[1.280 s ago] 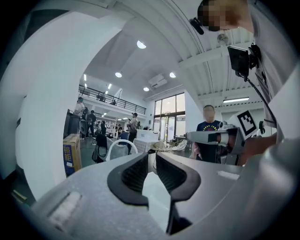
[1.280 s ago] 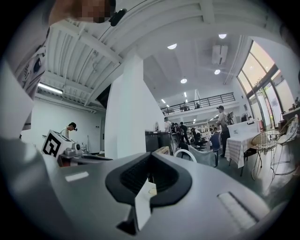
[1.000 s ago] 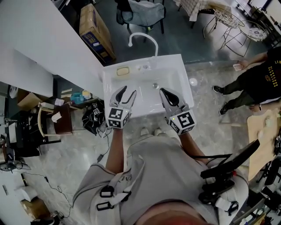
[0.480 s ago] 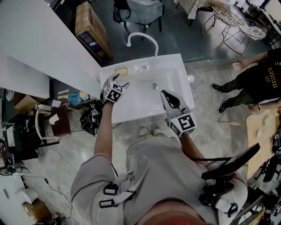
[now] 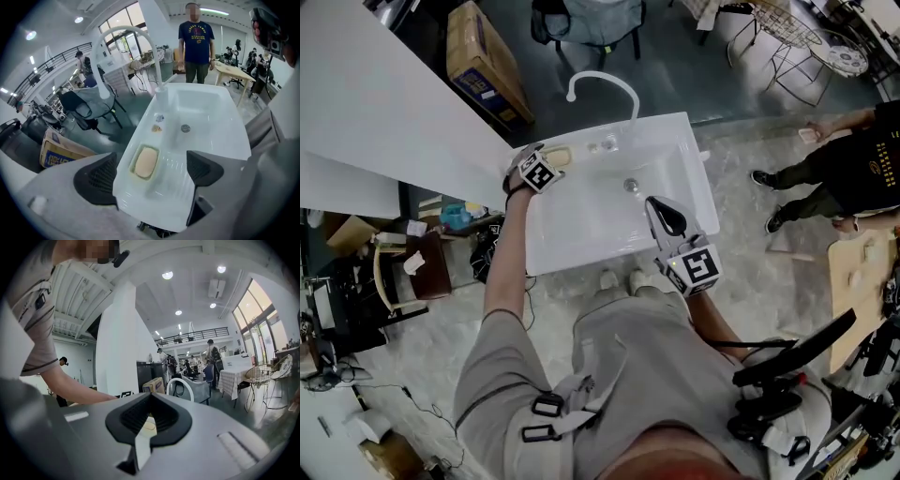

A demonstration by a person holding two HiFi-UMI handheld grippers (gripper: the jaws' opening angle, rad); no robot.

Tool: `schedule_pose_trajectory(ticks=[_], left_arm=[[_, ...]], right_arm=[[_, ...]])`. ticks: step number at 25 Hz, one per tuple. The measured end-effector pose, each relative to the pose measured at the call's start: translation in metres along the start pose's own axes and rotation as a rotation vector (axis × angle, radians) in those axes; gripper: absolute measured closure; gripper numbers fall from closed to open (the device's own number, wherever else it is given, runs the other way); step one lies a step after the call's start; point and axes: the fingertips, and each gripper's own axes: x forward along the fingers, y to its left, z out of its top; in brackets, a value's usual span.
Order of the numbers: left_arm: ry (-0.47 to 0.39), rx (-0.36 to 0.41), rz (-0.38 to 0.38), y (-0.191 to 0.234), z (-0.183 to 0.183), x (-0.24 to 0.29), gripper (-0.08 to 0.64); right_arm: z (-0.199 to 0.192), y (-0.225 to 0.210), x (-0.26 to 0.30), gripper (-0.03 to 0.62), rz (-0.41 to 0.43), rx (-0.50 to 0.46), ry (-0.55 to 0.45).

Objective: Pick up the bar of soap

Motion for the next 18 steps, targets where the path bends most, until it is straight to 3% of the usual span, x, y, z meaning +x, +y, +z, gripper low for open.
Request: schedule_pose_trajectory(ticks=[12,18], left_arm=[[0.15,0.13,-0.17,0.019,-0.024,0.083,0.114],[0.183,0.143,-0.232,0.011,-0.029,0.107,0.166]], right_arm=[[-0.016,-0.023,0.009,0.589,-0.068,-0.003,0.06],[-0.024,-0.023,0.014,0.59,-0.086,0.003,0.081]])
